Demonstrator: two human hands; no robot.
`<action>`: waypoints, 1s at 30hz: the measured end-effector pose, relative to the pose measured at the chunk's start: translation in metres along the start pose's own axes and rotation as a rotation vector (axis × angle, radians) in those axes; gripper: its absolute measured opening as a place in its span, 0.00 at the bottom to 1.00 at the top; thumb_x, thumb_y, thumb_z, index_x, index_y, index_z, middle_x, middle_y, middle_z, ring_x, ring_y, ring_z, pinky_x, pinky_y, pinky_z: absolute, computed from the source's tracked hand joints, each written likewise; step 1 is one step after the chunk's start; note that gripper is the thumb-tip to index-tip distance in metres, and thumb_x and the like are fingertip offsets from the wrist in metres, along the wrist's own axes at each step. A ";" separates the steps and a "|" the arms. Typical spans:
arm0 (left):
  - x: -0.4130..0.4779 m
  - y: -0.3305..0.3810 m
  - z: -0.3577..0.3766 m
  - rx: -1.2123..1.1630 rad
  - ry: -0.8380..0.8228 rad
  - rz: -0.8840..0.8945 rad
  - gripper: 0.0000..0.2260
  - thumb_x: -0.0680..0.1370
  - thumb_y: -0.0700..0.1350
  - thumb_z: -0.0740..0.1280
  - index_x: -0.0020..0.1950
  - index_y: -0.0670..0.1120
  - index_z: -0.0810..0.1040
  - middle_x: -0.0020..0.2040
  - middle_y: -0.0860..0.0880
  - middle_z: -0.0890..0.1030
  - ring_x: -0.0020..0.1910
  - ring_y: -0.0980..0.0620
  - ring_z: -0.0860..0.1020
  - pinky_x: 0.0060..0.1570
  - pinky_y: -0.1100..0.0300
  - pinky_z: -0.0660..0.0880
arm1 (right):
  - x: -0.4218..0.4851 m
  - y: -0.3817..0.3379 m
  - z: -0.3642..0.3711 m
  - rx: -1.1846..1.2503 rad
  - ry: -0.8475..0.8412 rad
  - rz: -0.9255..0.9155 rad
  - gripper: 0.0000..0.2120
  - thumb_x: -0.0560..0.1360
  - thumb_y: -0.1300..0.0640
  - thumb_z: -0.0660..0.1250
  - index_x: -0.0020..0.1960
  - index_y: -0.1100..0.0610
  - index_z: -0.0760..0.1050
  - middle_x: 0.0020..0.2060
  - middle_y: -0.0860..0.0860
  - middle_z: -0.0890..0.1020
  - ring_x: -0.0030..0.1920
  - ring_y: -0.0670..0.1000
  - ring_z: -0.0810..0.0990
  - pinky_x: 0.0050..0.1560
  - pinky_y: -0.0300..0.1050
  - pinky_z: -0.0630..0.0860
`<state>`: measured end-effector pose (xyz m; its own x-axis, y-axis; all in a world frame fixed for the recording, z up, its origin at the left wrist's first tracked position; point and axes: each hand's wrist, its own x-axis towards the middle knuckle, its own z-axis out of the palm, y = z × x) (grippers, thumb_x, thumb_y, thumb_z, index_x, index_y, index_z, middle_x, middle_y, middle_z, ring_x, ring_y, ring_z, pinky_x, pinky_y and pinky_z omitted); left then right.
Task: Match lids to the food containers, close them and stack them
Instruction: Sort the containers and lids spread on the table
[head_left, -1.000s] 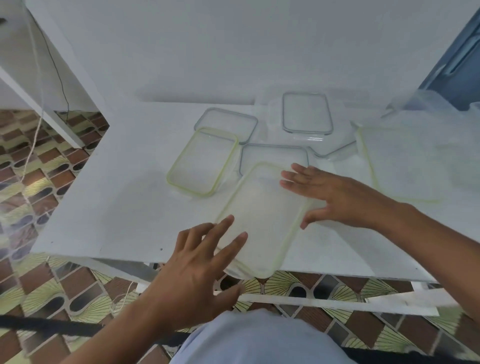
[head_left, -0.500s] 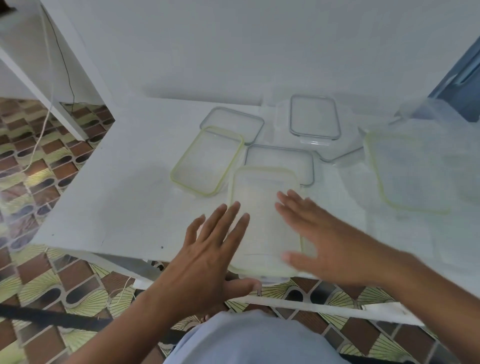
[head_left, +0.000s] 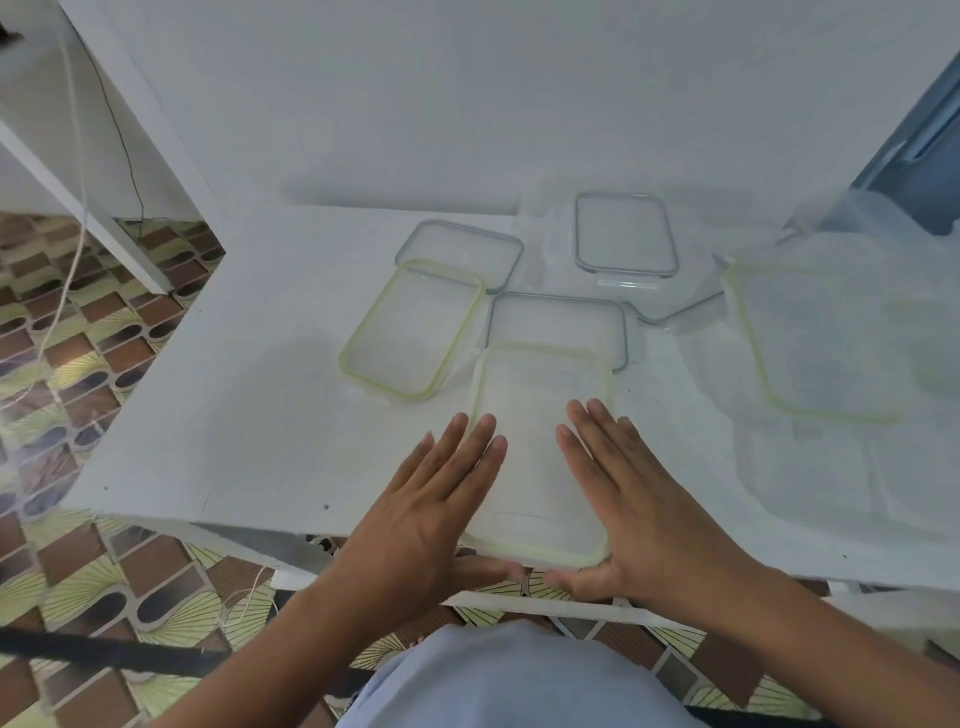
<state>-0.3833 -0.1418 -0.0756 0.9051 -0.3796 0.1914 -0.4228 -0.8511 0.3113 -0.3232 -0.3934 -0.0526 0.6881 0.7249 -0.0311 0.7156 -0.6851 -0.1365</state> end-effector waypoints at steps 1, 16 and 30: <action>0.000 -0.004 -0.003 0.009 -0.030 0.005 0.45 0.77 0.73 0.60 0.84 0.46 0.54 0.85 0.49 0.51 0.83 0.48 0.48 0.77 0.42 0.55 | -0.002 0.000 -0.001 -0.011 -0.003 0.008 0.57 0.71 0.21 0.54 0.81 0.62 0.50 0.81 0.59 0.47 0.81 0.57 0.45 0.75 0.57 0.48; 0.052 -0.083 -0.065 0.190 -0.136 -0.082 0.32 0.83 0.40 0.66 0.76 0.71 0.61 0.81 0.60 0.59 0.76 0.50 0.69 0.64 0.46 0.64 | -0.005 -0.033 -0.001 0.086 0.180 0.024 0.33 0.79 0.30 0.55 0.75 0.49 0.70 0.76 0.50 0.68 0.76 0.52 0.63 0.73 0.59 0.54; 0.056 -0.011 -0.025 -0.538 0.156 -0.999 0.21 0.83 0.63 0.55 0.45 0.47 0.71 0.40 0.49 0.77 0.41 0.49 0.75 0.40 0.51 0.68 | 0.042 0.028 -0.011 0.912 0.146 0.856 0.25 0.80 0.33 0.54 0.48 0.56 0.72 0.41 0.51 0.78 0.41 0.52 0.78 0.43 0.49 0.74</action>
<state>-0.3288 -0.1444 -0.0449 0.8479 0.4599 -0.2636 0.4836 -0.4675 0.7400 -0.2725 -0.3827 -0.0468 0.9380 0.0196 -0.3460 -0.2685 -0.5900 -0.7614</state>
